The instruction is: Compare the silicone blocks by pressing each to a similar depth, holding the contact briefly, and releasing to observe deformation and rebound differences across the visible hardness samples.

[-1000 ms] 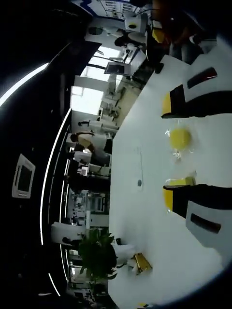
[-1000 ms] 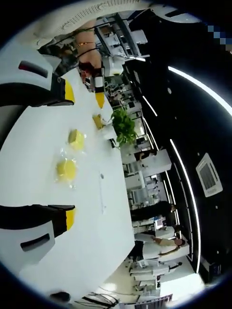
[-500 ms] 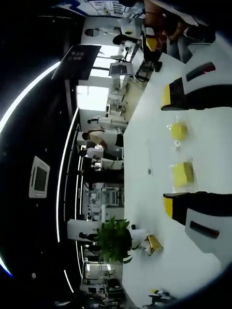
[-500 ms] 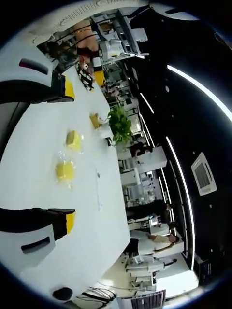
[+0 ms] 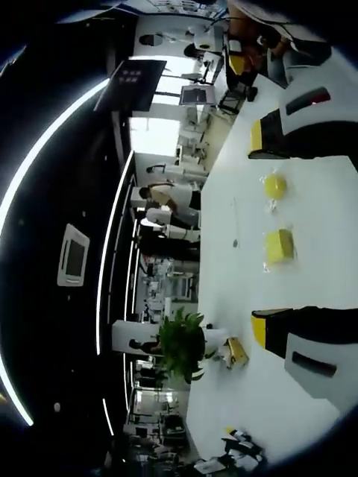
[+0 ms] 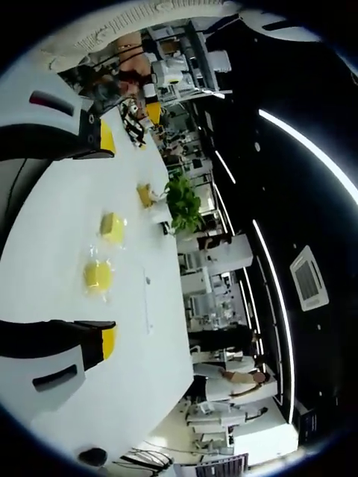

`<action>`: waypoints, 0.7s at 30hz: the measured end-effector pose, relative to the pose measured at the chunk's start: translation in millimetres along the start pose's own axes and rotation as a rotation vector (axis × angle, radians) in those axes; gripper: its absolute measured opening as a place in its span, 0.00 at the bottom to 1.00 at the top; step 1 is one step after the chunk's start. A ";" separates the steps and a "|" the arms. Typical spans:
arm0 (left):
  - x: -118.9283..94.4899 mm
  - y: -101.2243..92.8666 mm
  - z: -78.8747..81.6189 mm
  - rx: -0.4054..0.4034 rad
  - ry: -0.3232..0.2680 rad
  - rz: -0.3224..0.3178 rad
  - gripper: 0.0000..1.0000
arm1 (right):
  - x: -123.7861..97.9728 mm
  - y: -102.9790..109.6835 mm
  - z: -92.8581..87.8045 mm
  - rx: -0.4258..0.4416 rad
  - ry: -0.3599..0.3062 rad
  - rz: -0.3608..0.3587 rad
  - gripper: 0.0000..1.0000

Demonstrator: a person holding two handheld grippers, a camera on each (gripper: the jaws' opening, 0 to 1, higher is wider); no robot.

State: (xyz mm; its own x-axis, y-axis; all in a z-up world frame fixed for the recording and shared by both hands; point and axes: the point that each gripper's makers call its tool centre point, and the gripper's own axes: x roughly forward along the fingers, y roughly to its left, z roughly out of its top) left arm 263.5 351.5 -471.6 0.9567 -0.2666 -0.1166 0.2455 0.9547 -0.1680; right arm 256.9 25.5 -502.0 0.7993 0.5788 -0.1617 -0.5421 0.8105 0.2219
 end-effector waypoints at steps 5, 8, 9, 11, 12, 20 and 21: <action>-2.2 -2.5 1.9 -0.041 -0.022 0.003 0.81 | -3.1 1.7 -1.5 -0.017 0.006 -0.003 0.82; -2.1 -2.6 3.2 -0.035 -0.023 0.001 0.83 | -5.4 0.8 -3.1 -0.010 0.000 -0.006 0.82; -2.2 -2.2 2.7 -0.028 -0.018 0.002 0.83 | -5.4 0.5 -3.5 -0.009 0.000 -0.007 0.82; -2.3 -1.9 3.2 -0.026 -0.021 0.002 0.83 | -5.7 -0.9 -6.5 -0.015 0.011 -0.012 0.81; -2.2 -2.0 3.4 -0.029 -0.023 0.001 0.83 | -5.9 -2.0 -7.8 -0.016 0.014 -0.012 0.81; -1.9 -5.6 0.3 -0.026 -0.006 -0.008 0.83 | -5.3 -4.0 -11.3 -0.005 0.012 -0.004 0.80; -2.2 -5.3 -0.6 -0.024 0.001 -0.008 0.83 | -5.1 -4.4 -11.7 -0.003 0.013 -0.003 0.80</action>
State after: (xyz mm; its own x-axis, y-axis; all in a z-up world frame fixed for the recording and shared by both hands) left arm 260.0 346.9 -471.0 0.9547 -0.2739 -0.1162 0.2488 0.9492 -0.1928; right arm 252.2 20.0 -513.4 0.7977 0.5771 -0.1748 -0.5402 0.8128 0.2181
